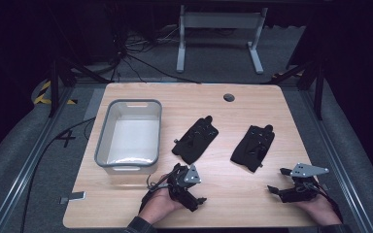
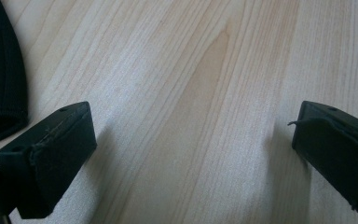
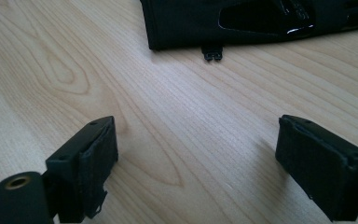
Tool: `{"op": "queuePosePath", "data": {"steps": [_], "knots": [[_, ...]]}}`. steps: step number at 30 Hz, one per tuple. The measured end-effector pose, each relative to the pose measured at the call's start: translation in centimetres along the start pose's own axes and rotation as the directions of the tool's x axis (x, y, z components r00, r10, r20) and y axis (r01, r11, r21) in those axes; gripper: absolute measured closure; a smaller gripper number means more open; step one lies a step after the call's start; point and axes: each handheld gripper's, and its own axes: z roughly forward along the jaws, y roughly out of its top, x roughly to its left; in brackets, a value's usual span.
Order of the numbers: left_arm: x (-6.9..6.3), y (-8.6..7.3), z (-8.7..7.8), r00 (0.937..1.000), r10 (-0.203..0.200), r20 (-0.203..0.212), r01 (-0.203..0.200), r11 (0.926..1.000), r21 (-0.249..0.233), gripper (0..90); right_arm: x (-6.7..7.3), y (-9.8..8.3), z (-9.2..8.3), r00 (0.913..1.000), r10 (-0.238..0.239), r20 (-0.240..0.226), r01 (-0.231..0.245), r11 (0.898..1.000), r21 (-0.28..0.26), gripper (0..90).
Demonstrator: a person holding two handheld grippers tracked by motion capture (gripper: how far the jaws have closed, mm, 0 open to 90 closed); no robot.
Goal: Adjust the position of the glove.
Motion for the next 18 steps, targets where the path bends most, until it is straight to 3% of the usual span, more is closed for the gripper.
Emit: {"op": "queuePosePath", "data": {"steps": [4,6,8,9,12,15,18], "knots": [[0.0,0.0,0.0,1.0000,-0.001,0.000,0.001,1.0000,0.000,0.0,-0.1,0.1,-0.1,0.9999,-0.004,-0.010,0.004,1.000,0.004,17.8],[0.0,0.0,0.0,1.0000,-0.001,-0.003,0.001,1.0000,-0.002,0.0,-0.2,0.5,-0.3,0.9998,0.004,-0.021,-0.003,1.000,0.022,24.6],[0.0,0.0,0.0,1.0000,-0.001,-0.003,0.001,1.0000,-0.002,0.0,0.0,1.1,-0.7,0.9997,0.010,-0.023,-0.010,1.000,0.001,34.6],[0.0,0.0,0.0,1.0000,-0.001,-0.003,0.001,1.0000,-0.002,0.0,0.0,1.1,-0.7,0.9997,0.010,-0.023,-0.010,1.000,0.001,34.6],[0.0,0.0,0.0,1.0000,-0.001,-0.003,0.001,1.0000,-0.002,0.0,0.2,2.2,-0.9,0.9993,0.018,-0.034,-0.019,0.999,-0.033,54.1],[0.0,0.0,0.0,1.0000,-0.001,-0.003,0.001,1.0000,-0.002,0.0,0.1,3.3,-0.3,0.9990,0.029,-0.033,-0.029,0.999,-0.014,71.8],[0.0,0.0,0.0,1.0000,-0.004,-0.004,0.004,1.0000,-0.002,0.0,0.1,4.0,0.2,0.9988,0.023,-0.044,-0.024,1.000,-0.010,82.3]]}}
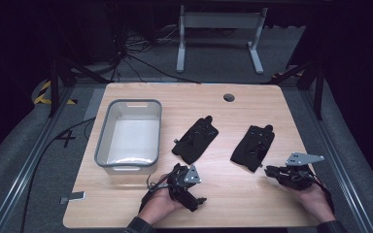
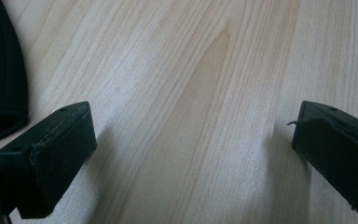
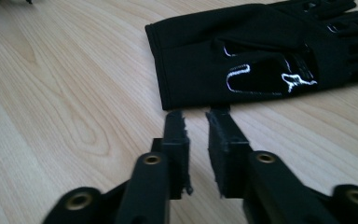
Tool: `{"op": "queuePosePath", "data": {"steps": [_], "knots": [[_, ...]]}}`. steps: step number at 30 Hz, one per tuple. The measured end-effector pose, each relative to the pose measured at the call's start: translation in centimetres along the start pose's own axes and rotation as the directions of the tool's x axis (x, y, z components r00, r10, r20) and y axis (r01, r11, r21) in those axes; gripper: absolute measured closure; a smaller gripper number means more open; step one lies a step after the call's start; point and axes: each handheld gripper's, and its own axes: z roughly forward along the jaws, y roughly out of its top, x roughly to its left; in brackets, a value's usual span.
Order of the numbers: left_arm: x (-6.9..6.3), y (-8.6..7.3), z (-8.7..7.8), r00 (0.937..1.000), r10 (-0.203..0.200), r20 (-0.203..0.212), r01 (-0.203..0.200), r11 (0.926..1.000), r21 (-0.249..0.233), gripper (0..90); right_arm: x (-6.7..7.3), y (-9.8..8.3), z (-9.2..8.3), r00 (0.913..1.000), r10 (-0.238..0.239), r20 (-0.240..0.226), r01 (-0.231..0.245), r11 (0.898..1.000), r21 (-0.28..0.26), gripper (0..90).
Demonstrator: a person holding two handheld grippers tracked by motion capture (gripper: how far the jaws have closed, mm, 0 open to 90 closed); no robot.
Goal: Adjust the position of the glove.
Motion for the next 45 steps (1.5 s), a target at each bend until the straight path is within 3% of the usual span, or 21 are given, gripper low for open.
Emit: {"op": "queuePosePath", "data": {"steps": [4,17,23,30,39,45], "knots": [[0.0,0.0,0.0,1.0000,-0.001,-0.001,0.001,1.0000,0.000,0.0,0.1,1.2,0.8,0.9998,-0.009,-0.015,0.009,1.000,0.000,89.9],[0.0,0.0,0.0,1.0000,-0.002,-0.003,0.002,1.0000,-0.002,0.0,-0.3,3.3,3.9,0.9973,-0.034,-0.065,0.035,0.999,0.019,90.0],[0.0,0.0,0.0,1.0000,-0.002,-0.003,0.002,1.0000,-0.002,0.0,-0.2,3.3,5.3,0.9964,-0.041,-0.075,0.046,0.997,0.066,90.0],[0.0,0.0,0.0,1.0000,-0.003,-0.003,0.003,1.0000,-0.005,0.0,-0.1,3.1,5.2,0.9956,-0.047,-0.081,0.053,0.996,0.072,90.0],[0.0,0.0,0.0,1.0000,-0.001,-0.005,0.001,1.0000,-0.003,0.0,0.0,2.5,4.6,0.9889,-0.040,-0.143,0.053,0.995,0.088,89.9],[0.0,0.0,0.0,1.0000,-0.002,-0.005,0.002,1.0000,-0.003,0.0,0.6,2.0,3.9,0.9839,-0.066,-0.166,0.084,0.991,0.102,89.9]]}}
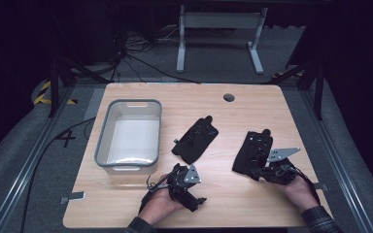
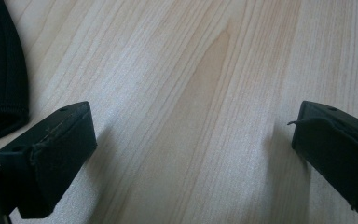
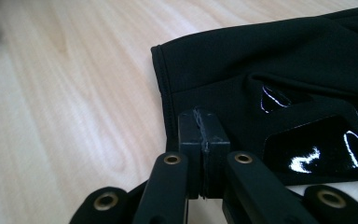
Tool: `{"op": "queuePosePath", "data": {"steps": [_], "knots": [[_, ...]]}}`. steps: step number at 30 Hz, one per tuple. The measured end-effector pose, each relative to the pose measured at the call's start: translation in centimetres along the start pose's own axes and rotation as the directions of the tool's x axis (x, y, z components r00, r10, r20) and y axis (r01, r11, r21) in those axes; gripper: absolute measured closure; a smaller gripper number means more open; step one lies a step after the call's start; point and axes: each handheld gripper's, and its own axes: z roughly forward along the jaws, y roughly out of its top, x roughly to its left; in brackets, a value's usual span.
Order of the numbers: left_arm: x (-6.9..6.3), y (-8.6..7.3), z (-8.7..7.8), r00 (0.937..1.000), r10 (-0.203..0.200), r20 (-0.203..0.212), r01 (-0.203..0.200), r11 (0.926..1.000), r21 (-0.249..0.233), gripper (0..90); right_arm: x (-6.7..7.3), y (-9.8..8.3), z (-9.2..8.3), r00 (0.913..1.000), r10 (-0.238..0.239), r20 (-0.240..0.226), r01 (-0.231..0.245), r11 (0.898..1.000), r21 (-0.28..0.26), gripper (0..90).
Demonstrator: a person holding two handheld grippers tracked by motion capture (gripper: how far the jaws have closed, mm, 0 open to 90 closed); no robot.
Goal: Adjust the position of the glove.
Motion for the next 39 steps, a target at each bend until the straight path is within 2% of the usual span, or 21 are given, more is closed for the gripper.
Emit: {"op": "queuePosePath", "data": {"steps": [3,14,22,26,29,33,37,39], "knots": [[0.0,0.0,0.0,1.0000,-0.006,-0.001,0.006,1.0000,0.003,0.0,0.7,-0.5,-0.5,0.9997,-0.022,-0.012,0.022,1.000,0.013,90.0],[0.0,0.0,0.0,1.0000,-0.004,-0.002,0.004,1.0000,0.000,0.1,2.7,-1.7,-1.4,0.9970,-0.046,-0.062,0.047,0.998,0.030,90.0],[0.0,0.0,0.0,1.0000,-0.007,-0.004,0.007,1.0000,-0.001,0.2,4.2,-2.9,-2.2,0.9950,-0.057,-0.083,0.060,0.998,0.032,90.0],[0.0,0.0,0.0,1.0000,-0.008,-0.005,0.008,1.0000,-0.002,0.2,4.5,-3.0,-2.6,0.9949,-0.063,-0.079,0.065,0.998,0.019,89.9],[-0.1,0.0,0.0,0.9999,-0.011,-0.006,0.011,0.9999,-0.002,0.2,4.0,-2.4,-3.4,0.9979,-0.051,-0.040,0.049,0.998,-0.036,89.9],[-0.1,0.0,0.0,0.9999,-0.015,-0.007,0.015,0.9999,-0.001,0.2,2.2,-1.7,-3.6,0.9990,-0.023,0.038,0.024,0.999,-0.049,90.0],[-0.1,0.1,0.1,0.9998,-0.016,-0.008,0.016,0.9999,-0.001,0.2,0.1,-1.0,-3.6,0.9955,0.018,0.093,-0.012,0.998,-0.063,90.0],[-0.1,0.1,0.0,0.9998,-0.019,-0.011,0.019,0.9998,0.004,0.2,-0.3,-0.8,-3.6,0.9942,0.020,0.106,-0.013,0.998,-0.063,90.0]]}}
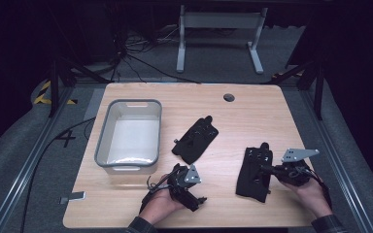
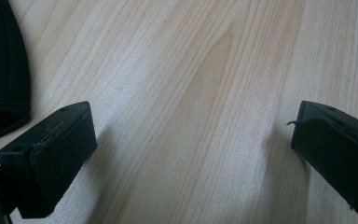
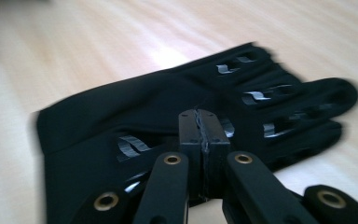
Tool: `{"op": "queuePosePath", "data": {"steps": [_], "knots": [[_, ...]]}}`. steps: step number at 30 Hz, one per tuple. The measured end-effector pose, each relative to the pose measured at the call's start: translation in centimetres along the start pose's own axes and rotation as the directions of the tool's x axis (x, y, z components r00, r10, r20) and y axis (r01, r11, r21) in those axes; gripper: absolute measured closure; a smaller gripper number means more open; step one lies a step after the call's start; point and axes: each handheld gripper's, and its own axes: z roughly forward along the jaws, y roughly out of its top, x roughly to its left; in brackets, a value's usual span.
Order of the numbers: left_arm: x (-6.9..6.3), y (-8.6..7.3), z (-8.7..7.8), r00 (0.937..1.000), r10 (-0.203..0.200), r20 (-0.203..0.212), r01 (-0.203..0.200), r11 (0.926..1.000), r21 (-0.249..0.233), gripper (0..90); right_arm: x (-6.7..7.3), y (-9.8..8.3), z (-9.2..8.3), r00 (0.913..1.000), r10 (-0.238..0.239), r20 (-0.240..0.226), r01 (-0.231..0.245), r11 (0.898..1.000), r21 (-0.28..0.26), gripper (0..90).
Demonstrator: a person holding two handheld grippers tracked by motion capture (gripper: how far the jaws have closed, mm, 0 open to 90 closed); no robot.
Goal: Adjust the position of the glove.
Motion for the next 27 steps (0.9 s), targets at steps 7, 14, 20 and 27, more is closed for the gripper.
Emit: {"op": "queuePosePath", "data": {"steps": [7,14,20,27], "knots": [[0.0,0.1,0.0,1.0000,0.003,-0.001,-0.003,1.0000,0.000,0.2,-2.3,0.7,1.3,0.9985,0.027,0.048,-0.028,0.999,0.034,90.0],[0.0,0.1,0.0,1.0000,-0.004,-0.004,0.004,1.0000,0.001,0.2,-2.7,0.7,2.6,0.9985,0.027,0.048,-0.031,0.997,0.077,90.0],[-0.1,0.1,0.1,1.0000,-0.006,-0.008,0.006,1.0000,-0.004,0.2,-2.1,1.4,3.6,0.9998,-0.007,0.017,0.006,0.997,0.083,90.0],[-0.1,0.1,0.1,1.0000,-0.004,-0.008,0.004,1.0000,-0.004,0.2,-0.9,2.5,5.0,0.9983,-0.050,-0.029,0.053,0.995,0.079,90.0]]}}
